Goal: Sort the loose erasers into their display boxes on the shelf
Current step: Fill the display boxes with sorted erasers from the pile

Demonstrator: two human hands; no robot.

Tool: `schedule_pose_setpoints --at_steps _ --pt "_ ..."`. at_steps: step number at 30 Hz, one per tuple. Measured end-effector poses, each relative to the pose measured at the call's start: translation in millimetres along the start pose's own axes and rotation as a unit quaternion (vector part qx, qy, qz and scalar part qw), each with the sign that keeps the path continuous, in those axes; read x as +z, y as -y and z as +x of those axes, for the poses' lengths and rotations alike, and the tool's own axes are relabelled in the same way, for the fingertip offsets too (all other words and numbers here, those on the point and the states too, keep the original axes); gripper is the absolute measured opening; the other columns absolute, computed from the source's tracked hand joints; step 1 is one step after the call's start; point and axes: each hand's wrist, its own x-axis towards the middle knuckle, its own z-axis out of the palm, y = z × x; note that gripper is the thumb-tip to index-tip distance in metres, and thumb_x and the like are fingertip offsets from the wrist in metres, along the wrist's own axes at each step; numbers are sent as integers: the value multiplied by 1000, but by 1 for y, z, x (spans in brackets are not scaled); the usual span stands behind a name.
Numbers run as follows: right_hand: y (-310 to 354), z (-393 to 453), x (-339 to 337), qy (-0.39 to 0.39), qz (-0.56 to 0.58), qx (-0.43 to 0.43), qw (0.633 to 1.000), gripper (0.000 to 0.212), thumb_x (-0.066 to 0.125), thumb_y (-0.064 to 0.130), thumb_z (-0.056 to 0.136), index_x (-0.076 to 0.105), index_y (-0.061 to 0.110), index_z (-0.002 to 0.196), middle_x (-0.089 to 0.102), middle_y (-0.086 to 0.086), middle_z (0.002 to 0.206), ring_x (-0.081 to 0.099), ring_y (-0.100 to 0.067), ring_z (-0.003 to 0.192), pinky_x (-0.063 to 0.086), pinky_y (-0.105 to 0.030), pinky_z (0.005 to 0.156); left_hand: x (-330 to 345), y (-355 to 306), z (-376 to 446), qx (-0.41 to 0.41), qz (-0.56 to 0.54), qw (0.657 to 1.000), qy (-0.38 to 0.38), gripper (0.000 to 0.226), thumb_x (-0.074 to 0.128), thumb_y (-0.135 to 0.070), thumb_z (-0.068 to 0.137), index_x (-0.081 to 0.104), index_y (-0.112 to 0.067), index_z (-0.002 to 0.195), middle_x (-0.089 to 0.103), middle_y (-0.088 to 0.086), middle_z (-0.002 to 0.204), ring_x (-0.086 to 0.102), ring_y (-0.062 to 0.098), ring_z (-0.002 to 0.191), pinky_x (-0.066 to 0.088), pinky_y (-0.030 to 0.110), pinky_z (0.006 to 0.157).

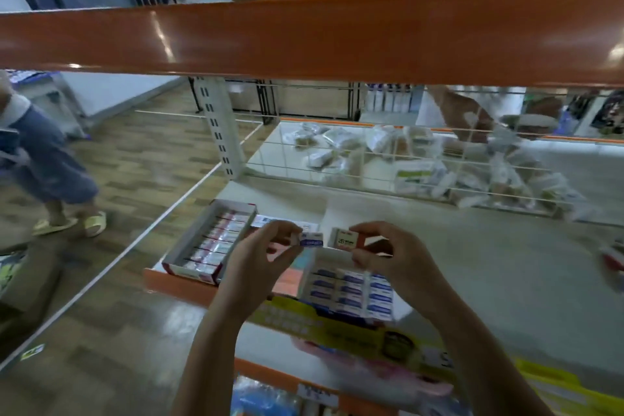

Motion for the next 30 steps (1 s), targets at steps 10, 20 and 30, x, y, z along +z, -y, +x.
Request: schedule_pose_setpoints --at_steps 10,20,30 --pt "43 60 115 47 -123 -78 988 27 68 24 83 63 19 109 61 13 92 59 2 80 46 -8 71 -93 86 23 -24 15 999 -30 36 70 -13 81 56 -45 89 64 -31 84 61 -6 77 45 7 65" --pt "38 71 196 119 -241 -66 961 33 60 37 87 57 24 117 59 5 115 51 -9 105 45 -26 91 -128 142 19 -57 -18 997 -43 35 67 -11 84 61 -45 87 66 -26 88 63 -2 81 49 15 68" --pt "45 67 207 140 -281 -72 947 33 55 37 90 56 24 120 51 0 117 47 -12 105 39 -24 89 -127 151 24 -66 -21 997 -19 32 68 -14 83 61 -45 86 66 -26 90 62 -2 85 51 21 69"
